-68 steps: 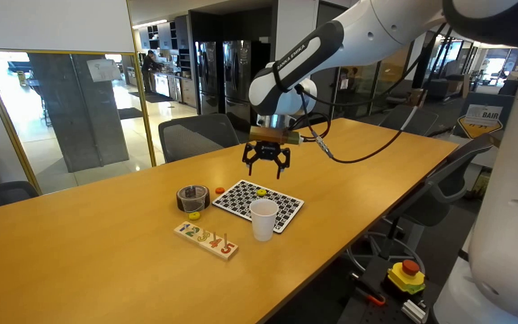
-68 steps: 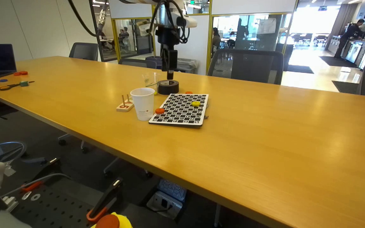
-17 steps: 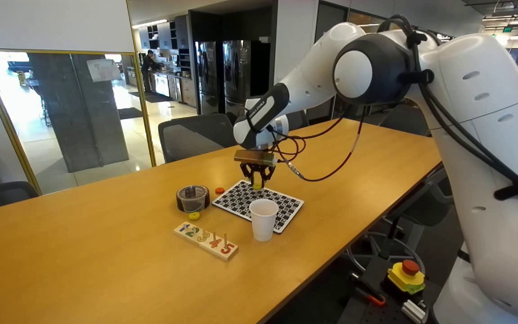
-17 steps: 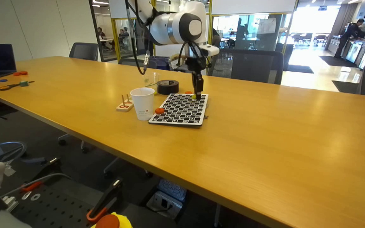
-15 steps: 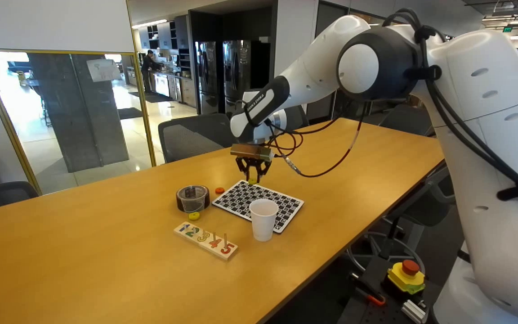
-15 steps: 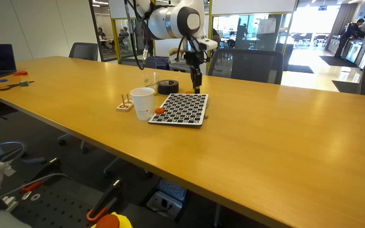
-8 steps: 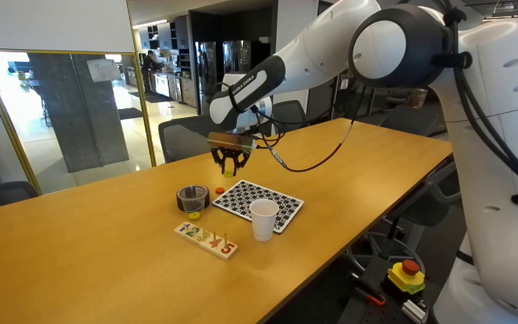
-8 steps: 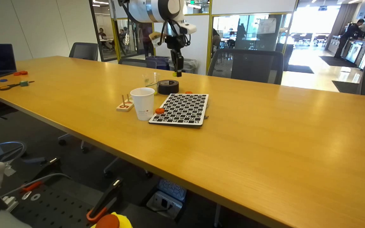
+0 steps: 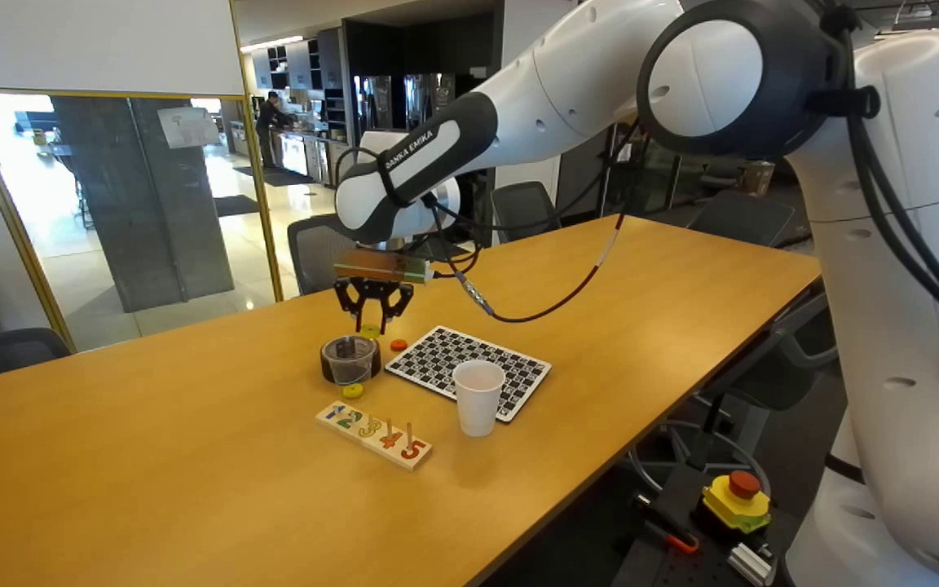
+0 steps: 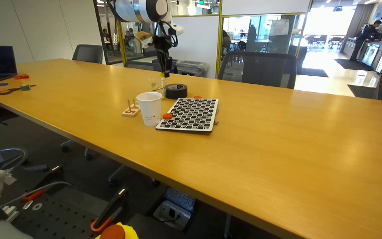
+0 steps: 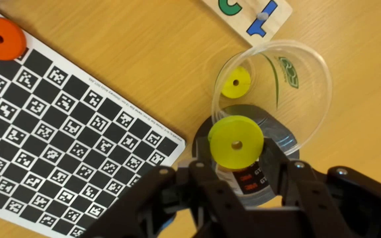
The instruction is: Put the yellow rings in the clear cup and the orange rings in the white cup
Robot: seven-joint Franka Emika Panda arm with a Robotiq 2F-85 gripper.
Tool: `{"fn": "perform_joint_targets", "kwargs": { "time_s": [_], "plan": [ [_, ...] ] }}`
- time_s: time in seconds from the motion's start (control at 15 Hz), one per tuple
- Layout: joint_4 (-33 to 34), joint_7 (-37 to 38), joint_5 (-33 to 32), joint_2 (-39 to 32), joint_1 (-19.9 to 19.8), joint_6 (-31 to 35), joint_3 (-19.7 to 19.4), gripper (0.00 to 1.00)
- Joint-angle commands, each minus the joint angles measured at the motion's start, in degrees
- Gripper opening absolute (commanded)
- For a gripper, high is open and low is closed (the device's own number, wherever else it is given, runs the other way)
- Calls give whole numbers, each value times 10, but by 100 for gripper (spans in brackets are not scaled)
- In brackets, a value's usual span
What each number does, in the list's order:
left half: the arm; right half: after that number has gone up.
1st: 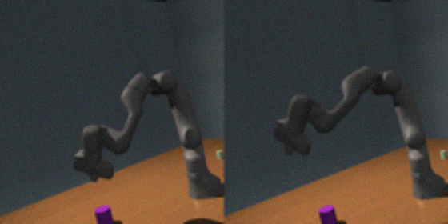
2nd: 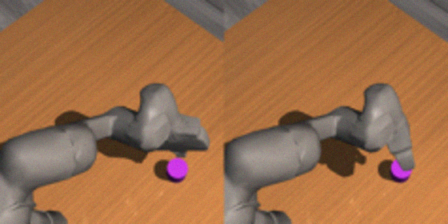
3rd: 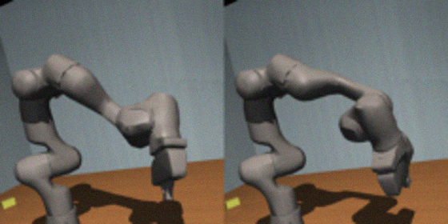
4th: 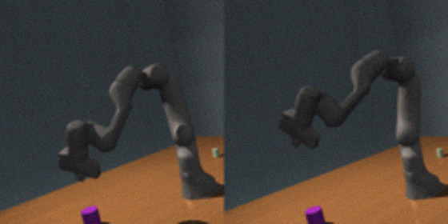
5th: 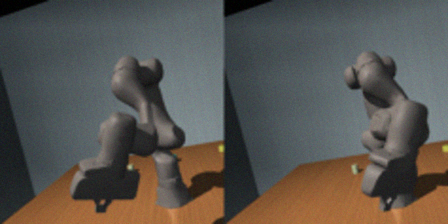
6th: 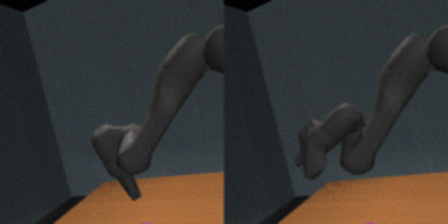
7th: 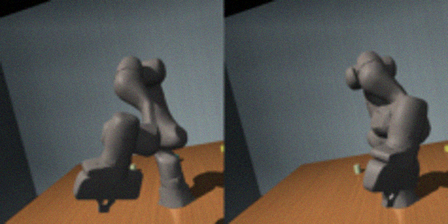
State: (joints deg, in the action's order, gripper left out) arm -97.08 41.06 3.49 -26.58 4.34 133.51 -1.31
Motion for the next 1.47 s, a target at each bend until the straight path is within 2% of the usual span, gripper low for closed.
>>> {"fn": "perform_joint_targets", "kwargs": {
  "time_s": [0.0,0.47,0.53,0.6,0.73,0.93,1.0,1.13,1.4],
  "plan": [
    [9,-38,16,6,5,-12,9,17],
    [29,-78,30,-9,7,-32,17,17],
    [34,-83,34,-11,6,-38,17,25],
    [37,-85,37,-13,7,-43,16,67],
    [41,-91,41,-14,6,-51,16,73],
    [45,-96,42,-15,7,-58,14,97],
    [47,-98,42,-15,7,-59,14,100],
    [42,-95,35,-11,9,-57,9,100],
    [-7,-53,14,26,11,-33,-22,100]
  ]
}}
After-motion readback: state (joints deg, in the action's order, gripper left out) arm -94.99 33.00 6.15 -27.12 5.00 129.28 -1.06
